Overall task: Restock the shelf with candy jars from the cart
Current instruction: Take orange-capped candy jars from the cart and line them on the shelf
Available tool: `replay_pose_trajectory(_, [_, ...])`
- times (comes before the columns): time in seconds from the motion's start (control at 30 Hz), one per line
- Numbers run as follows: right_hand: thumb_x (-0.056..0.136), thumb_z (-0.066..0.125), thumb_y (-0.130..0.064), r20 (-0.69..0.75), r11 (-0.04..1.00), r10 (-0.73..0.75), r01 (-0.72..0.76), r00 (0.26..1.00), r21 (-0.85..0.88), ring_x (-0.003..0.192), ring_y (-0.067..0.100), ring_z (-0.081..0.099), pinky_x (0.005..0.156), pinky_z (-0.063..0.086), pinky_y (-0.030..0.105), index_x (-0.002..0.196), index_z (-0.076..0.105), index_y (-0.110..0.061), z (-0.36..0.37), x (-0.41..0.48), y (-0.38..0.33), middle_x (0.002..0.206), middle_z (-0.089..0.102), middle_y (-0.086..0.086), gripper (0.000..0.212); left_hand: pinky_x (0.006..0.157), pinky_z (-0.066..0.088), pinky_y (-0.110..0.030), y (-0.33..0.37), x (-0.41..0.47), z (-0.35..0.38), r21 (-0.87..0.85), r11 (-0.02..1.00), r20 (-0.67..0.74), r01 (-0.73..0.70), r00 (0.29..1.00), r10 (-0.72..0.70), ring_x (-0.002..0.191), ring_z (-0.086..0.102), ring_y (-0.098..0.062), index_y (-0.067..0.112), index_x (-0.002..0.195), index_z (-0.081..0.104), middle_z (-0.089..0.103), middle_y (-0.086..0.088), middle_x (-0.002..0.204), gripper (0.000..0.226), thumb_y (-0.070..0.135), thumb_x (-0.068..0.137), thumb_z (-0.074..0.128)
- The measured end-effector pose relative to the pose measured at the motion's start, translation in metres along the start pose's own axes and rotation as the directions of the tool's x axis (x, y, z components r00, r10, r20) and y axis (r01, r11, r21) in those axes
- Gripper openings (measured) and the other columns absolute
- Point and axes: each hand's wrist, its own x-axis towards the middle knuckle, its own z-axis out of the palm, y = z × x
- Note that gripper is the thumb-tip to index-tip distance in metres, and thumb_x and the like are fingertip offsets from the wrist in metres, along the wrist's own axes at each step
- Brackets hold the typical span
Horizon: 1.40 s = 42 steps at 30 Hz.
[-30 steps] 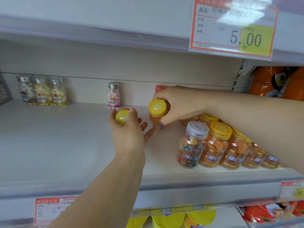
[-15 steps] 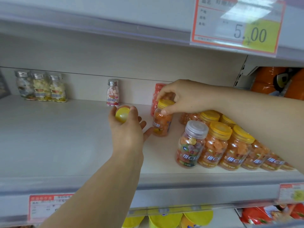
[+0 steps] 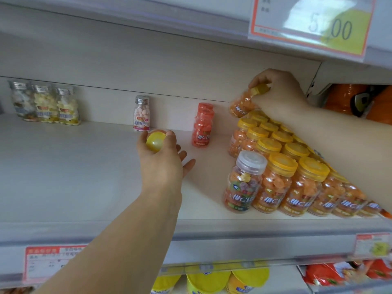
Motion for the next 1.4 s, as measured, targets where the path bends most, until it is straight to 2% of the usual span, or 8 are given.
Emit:
replay_pose_trajectory(0.1, [0.079, 0.068, -0.002, 0.057, 0.995, -0.034, 0.039, 0.998, -0.097, 0.112, 0.020, 0.055, 0.081, 0.036, 0.019, 0.100, 0.069, -0.022, 0.007, 0.009, 0.002, 0.119, 0.062, 0.002, 0.029, 0.064, 0.061, -0.033, 0.000, 0.000, 0.000, 0.002, 1.000, 0.000, -0.003, 1.000, 0.003, 0.093, 0.069, -0.021, 0.037, 0.140, 0.039, 0.062, -0.009, 0.105, 0.045, 0.028, 0.100, 0.056])
replay_pose_trajectory(0.23, [0.082, 0.063, 0.002, 0.283, 0.961, -0.086, 0.154, 0.955, -0.230, 0.116, 0.022, 0.054, 0.082, 0.040, 0.023, 0.112, 0.066, -0.023, 0.016, 0.022, -0.003, 0.128, 0.058, 0.004, 0.039, 0.063, 0.060, -0.032, 0.000, 0.000, -0.001, 0.006, 1.000, 0.005, -0.003, 1.000, 0.003, 0.094, 0.069, -0.021, 0.037, 0.141, 0.039, 0.062, -0.009, 0.106, 0.046, 0.028, 0.100, 0.056])
replay_pose_trajectory(0.43, [0.089, 0.054, 0.003, 0.491, 0.920, -0.011, 0.202, 0.871, -0.336, 0.125, 0.023, 0.051, 0.088, 0.037, 0.021, 0.129, 0.061, -0.014, 0.030, 0.021, -0.015, 0.137, 0.054, 0.006, 0.044, 0.063, 0.060, -0.032, 0.000, -0.001, 0.000, 0.015, 1.000, 0.016, -0.002, 1.000, 0.002, 0.095, 0.068, -0.021, 0.039, 0.143, 0.037, 0.062, -0.009, 0.105, 0.048, 0.028, 0.100, 0.057])
replay_pose_trajectory(0.83, [0.091, 0.051, -0.002, 0.486, 0.890, 0.139, 0.106, 0.863, -0.444, 0.114, 0.030, 0.059, 0.098, 0.050, 0.036, 0.118, 0.068, -0.002, 0.048, 0.019, -0.015, 0.125, 0.064, 0.015, 0.032, 0.065, 0.060, -0.033, -0.001, -0.002, 0.001, 0.021, 1.000, 0.019, -0.002, 1.000, 0.001, 0.095, 0.068, -0.021, 0.041, 0.143, 0.036, 0.062, -0.009, 0.106, 0.050, 0.028, 0.100, 0.057])
replay_pose_trajectory(1.1, [0.091, 0.049, -0.005, 0.461, 0.882, 0.180, 0.065, 0.869, -0.467, 0.117, 0.030, 0.057, 0.101, 0.049, 0.038, 0.123, 0.063, -0.002, 0.048, 0.017, -0.012, 0.129, 0.060, 0.016, 0.035, 0.064, 0.060, -0.032, -0.001, -0.003, 0.001, 0.043, 0.999, 0.033, 0.011, 0.999, -0.012, 0.096, 0.068, -0.021, 0.041, 0.146, 0.033, 0.062, -0.008, 0.107, 0.053, 0.029, 0.100, 0.057])
replay_pose_trajectory(1.23, [0.091, 0.056, -0.014, 0.434, 0.932, 0.031, 0.131, 0.900, -0.338, 0.128, 0.023, 0.049, 0.107, 0.041, 0.038, 0.128, 0.060, -0.020, 0.039, 0.006, -0.021, 0.140, 0.054, 0.003, 0.038, 0.066, 0.059, -0.032, 0.000, -0.004, 0.000, 0.040, 0.999, 0.053, 0.031, 0.998, -0.033, 0.097, 0.068, -0.021, 0.042, 0.145, 0.035, 0.064, -0.008, 0.107, 0.053, 0.031, 0.099, 0.058])
replay_pose_trajectory(1.3, [0.090, 0.060, -0.016, 0.374, 0.948, -0.167, 0.253, 0.912, -0.194, 0.111, 0.010, 0.057, 0.095, 0.045, 0.021, 0.117, 0.065, -0.026, 0.029, -0.008, -0.036, 0.125, 0.063, -0.005, 0.029, 0.068, 0.058, -0.032, 0.001, -0.006, 0.000, 0.042, 0.998, 0.064, 0.041, 0.997, -0.043, 0.097, 0.068, -0.021, 0.042, 0.143, 0.036, 0.064, -0.008, 0.107, 0.051, 0.031, 0.098, 0.059])
replay_pose_trajectory(1.4, [0.089, 0.059, -0.006, 0.512, 0.923, -0.358, 0.377, 0.780, 0.071, 0.079, -0.009, 0.059, 0.071, 0.042, 0.003, 0.109, 0.070, -0.022, 0.017, -0.032, -0.070, 0.101, 0.069, -0.009, 0.028, 0.071, 0.057, -0.032, 0.001, -0.008, 0.001, 0.056, 0.998, 0.083, 0.036, 0.996, -0.040, 0.097, 0.067, -0.022, 0.043, 0.142, 0.036, 0.065, -0.008, 0.110, 0.051, 0.027, 0.099, 0.058])
